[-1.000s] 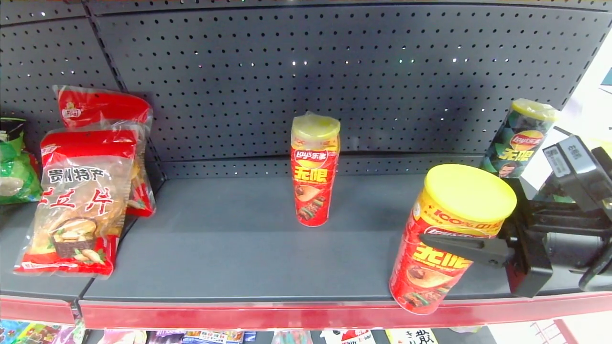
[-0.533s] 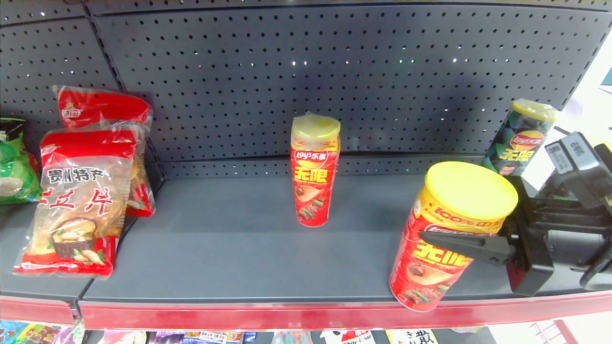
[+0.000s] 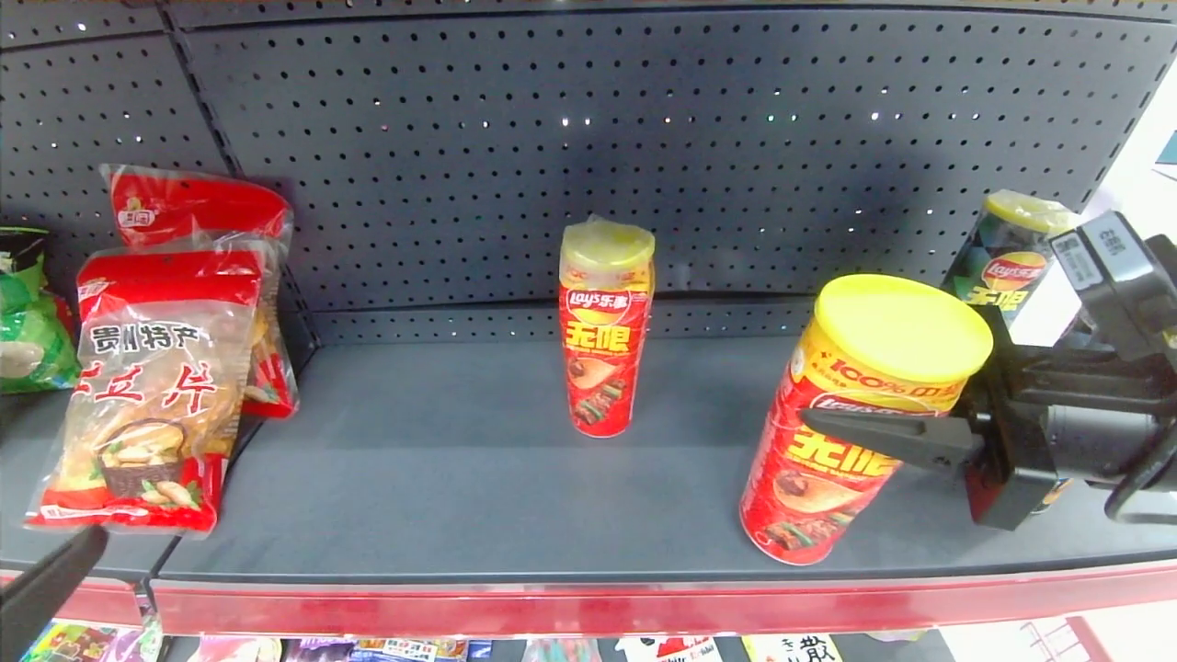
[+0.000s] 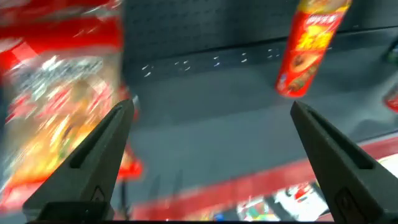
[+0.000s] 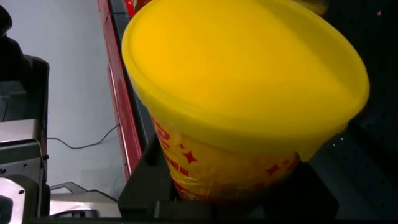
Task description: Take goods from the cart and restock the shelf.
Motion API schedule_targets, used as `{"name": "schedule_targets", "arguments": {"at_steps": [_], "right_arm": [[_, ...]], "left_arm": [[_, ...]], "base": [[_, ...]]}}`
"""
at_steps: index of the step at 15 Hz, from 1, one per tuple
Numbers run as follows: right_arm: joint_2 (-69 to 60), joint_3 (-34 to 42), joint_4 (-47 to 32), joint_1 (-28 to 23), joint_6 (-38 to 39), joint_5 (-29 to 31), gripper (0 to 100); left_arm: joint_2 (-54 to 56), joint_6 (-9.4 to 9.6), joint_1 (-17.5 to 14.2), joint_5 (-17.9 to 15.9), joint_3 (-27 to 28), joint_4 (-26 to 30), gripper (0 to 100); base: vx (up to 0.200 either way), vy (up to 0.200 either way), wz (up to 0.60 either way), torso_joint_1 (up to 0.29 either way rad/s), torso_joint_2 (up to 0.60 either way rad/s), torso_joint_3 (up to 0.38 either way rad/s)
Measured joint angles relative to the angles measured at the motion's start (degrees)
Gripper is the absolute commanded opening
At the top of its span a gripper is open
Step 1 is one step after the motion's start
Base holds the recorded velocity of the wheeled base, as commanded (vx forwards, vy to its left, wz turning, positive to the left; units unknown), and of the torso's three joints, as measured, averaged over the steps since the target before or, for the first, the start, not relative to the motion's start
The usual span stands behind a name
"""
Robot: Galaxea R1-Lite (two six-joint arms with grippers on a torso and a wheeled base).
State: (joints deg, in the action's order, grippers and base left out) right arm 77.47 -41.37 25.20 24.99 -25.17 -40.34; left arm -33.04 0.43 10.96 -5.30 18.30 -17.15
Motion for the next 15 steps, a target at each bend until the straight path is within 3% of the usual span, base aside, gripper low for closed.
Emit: {"name": "schedule_targets", "arguments": {"at_steps": [3,7,9,12,15], "right_arm": [[0.6,-2.9,-0.1,0.0,0.9,0.0,0],[1.1,-4.1,-0.2,0.1,1.7,0.0,0],[1.6,-4.3,-0.1,0.1,1.8,0.0,0],[2.0,-4.4,-0.1,0.0,1.8,0.6,0],[2.5,-4.4,0.0,-0.2,1.9,0.7,0]], "left_arm": [[-19.0,1.71,3.7,-2.4,5.1,-8.6,100],[-43.6,9.97,7.5,-11.4,15.7,-18.3,100],[-53.9,12.32,7.9,-14.9,22.6,-21.1,100],[-66.2,13.53,8.6,-16.9,32.9,-22.7,100],[-71.9,13.53,12.0,-19.7,35.8,-24.3,100]], "base": [[0.000,0.000,0.00,0.000,0.00,0.000],[0.000,0.000,0.00,0.000,0.00,0.000],[0.000,0.000,0.00,0.000,0.00,0.000],[0.000,0.000,0.00,0.000,0.00,0.000],[0.000,0.000,0.00,0.000,0.00,0.000]]}}
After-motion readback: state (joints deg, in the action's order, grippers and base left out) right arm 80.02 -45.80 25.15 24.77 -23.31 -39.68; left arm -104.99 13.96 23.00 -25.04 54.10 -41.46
